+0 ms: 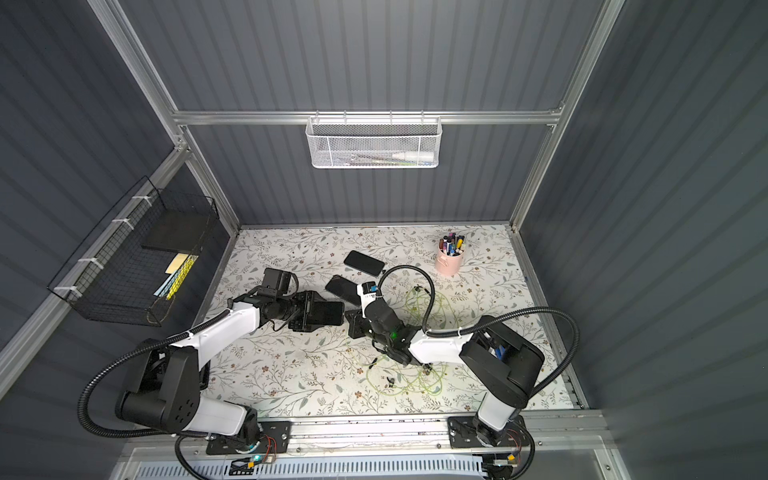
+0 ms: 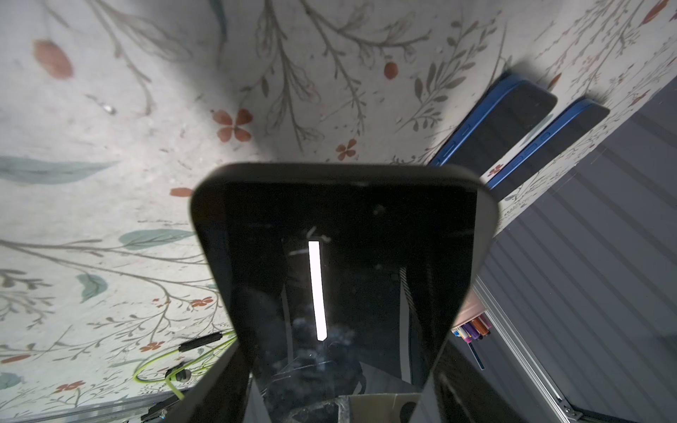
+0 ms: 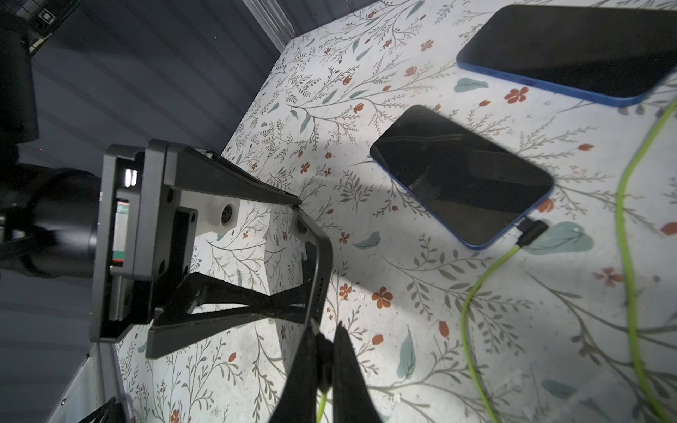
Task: Plug wired earphones into phones
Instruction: Insert the wired earphone into the phone.
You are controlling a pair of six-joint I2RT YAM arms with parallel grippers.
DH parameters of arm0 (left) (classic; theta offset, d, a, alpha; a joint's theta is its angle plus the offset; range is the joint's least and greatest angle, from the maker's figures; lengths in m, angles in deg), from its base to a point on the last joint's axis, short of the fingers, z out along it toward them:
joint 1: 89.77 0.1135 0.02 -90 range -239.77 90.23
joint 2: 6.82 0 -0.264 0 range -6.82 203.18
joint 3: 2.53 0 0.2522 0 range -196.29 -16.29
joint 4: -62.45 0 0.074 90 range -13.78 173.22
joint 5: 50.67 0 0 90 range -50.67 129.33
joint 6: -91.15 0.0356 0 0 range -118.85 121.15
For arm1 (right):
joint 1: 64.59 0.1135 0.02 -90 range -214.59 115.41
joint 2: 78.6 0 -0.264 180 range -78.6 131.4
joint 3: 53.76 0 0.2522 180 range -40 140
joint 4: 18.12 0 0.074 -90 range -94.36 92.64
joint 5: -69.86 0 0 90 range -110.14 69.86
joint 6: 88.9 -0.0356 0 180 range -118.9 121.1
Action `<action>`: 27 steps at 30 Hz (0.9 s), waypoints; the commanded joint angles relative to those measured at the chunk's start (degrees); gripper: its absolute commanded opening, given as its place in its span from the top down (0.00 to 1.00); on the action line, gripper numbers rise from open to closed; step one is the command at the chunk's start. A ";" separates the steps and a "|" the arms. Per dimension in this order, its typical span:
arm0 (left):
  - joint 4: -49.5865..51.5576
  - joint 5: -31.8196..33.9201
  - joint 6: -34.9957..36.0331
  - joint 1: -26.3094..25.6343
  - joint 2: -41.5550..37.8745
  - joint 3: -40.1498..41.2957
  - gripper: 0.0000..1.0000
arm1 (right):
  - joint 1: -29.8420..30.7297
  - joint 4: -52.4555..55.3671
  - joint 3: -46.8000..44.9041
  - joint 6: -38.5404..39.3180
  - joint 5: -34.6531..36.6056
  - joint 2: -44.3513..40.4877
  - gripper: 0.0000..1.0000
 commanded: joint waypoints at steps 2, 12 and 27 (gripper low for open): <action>-2.50 -5.54 -0.73 -2.00 -1.07 -1.02 1.00 | 0.87 0.07 2.25 2.15 -2.63 1.86 1.00; -4.03 -6.96 -0.54 -3.17 0.40 -1.67 1.00 | 0.76 0.31 4.29 3.57 -4.74 3.46 1.00; -1.02 -5.83 1.60 -2.68 -0.29 -2.32 1.00 | 0.28 4.57 6.04 3.55 -5.04 3.23 0.95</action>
